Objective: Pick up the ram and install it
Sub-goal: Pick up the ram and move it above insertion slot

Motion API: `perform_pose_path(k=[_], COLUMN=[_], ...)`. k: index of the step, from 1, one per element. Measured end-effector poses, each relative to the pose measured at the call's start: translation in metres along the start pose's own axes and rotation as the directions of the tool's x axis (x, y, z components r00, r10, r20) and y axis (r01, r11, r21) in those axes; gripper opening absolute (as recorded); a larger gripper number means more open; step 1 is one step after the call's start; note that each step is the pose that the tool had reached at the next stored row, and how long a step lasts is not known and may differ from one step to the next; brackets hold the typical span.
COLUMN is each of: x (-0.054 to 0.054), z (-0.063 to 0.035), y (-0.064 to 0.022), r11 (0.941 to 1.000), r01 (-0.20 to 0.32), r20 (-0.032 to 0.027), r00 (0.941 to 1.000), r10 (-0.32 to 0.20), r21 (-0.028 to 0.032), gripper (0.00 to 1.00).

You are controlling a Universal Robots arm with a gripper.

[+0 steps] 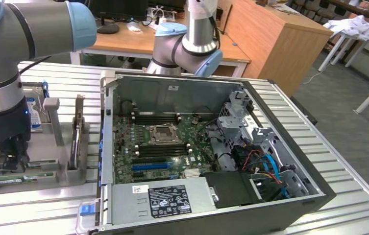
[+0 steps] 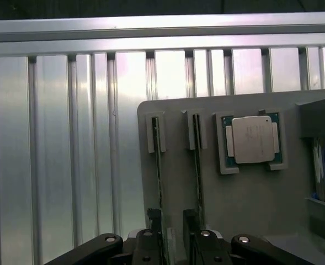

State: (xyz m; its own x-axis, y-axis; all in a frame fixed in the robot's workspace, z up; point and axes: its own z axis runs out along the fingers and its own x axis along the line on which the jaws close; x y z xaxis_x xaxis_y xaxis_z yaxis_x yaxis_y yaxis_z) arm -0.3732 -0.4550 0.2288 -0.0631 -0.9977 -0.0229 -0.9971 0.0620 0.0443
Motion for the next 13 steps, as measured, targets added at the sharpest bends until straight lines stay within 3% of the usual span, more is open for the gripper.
perform_pose_path(k=[7, 13], x=[0.0008, 0.0008], z=[0.0069, 0.0073], y=[-0.0003, -0.0004], r11=[1.0000, 1.0000], r01=[0.001, 0.003], r20=[-0.0001, -0.0002], r00=[1.0000, 1.0000], r10=[-0.001, -0.003], r21=[-0.0001, -0.0002], gripper=[0.30, 0.30])
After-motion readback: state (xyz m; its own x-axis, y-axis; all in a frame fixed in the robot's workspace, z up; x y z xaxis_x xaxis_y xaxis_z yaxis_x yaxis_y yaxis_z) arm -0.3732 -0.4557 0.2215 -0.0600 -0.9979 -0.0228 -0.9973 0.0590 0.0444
